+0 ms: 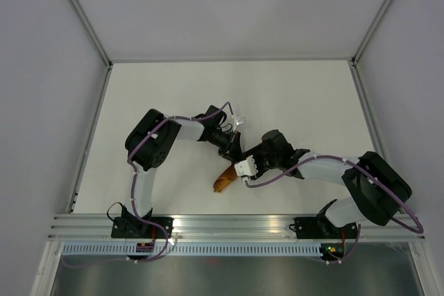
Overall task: Fold the napkin, place the utensils inside, and roll it up
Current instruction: Roll the napkin with the utensil
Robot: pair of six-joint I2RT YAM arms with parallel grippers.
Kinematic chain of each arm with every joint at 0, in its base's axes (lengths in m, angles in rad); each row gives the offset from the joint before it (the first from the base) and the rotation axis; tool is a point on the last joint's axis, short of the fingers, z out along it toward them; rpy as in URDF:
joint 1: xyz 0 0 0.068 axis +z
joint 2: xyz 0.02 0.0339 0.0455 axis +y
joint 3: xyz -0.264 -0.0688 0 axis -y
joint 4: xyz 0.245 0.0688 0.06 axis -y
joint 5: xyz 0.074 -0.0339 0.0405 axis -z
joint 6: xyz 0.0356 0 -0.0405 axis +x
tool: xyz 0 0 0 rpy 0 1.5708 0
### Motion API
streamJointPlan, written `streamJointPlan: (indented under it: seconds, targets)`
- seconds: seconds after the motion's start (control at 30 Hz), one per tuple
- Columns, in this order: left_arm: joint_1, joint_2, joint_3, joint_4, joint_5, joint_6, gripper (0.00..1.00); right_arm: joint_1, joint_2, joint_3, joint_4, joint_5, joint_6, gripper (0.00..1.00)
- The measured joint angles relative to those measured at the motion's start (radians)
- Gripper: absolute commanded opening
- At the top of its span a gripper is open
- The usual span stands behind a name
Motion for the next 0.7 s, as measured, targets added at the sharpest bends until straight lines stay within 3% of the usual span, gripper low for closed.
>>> streamJointPlan:
  seconds: [0.17, 0.3, 0.47, 0.7]
  targets:
    - [0.000, -0.001, 0.004, -0.017, 0.002, 0.020, 0.12, 0.006, 0.034, 0.024, -0.011, 0.005, -0.026, 0.44]
    - [0.002, -0.006, 0.005, -0.032, -0.003, 0.035, 0.15, 0.011, 0.057, 0.055, -0.067, 0.003, -0.051, 0.18]
    - [0.012, -0.014, 0.010, -0.055, -0.018, 0.055, 0.25, 0.012, 0.092, 0.117, -0.143, 0.000, -0.084, 0.13]
    - [0.010, -0.081, -0.008, -0.075, -0.145, 0.068, 0.35, 0.012, 0.134, 0.187, -0.215, 0.001, -0.106, 0.11]
